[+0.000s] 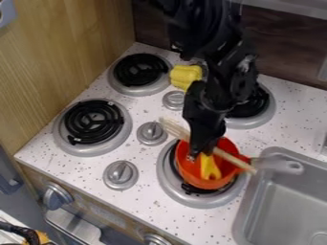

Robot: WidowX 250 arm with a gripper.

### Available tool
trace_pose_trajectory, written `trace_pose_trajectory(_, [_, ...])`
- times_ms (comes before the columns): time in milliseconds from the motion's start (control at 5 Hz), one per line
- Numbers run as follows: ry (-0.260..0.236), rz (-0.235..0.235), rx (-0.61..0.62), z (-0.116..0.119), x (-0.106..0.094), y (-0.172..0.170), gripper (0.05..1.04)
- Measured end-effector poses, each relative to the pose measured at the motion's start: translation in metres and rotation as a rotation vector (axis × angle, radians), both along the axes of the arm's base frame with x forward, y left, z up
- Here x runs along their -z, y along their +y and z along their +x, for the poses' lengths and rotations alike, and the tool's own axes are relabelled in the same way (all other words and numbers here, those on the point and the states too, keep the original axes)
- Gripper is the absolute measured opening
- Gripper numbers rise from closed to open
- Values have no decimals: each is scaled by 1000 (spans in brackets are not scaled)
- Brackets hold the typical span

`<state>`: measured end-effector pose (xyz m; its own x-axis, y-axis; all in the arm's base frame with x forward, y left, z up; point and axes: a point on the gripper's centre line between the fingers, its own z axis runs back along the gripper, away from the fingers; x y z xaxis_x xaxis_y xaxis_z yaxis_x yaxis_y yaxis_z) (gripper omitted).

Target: Moveu espátula de madeira e colocou sob panela laranja no canto inferior direito do fogão

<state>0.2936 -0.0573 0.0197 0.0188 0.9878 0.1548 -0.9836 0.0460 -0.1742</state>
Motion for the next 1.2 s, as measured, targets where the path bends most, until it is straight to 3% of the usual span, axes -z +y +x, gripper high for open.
trace_pose_trajectory(200, [-2, 7, -12, 0, -1, 1, 316])
trace_pose_trajectory(600, [1, 19, -9, 0, -3, -2, 925])
trace_pose_trajectory(800, [17, 33, -2, -1, -4, 0, 1004])
trace_pose_trajectory(1000, [33, 50, 35, 0, -7, 1, 1000])
trace_pose_trajectory(1200, [89, 66, 213, 1, -21, 11, 1000])
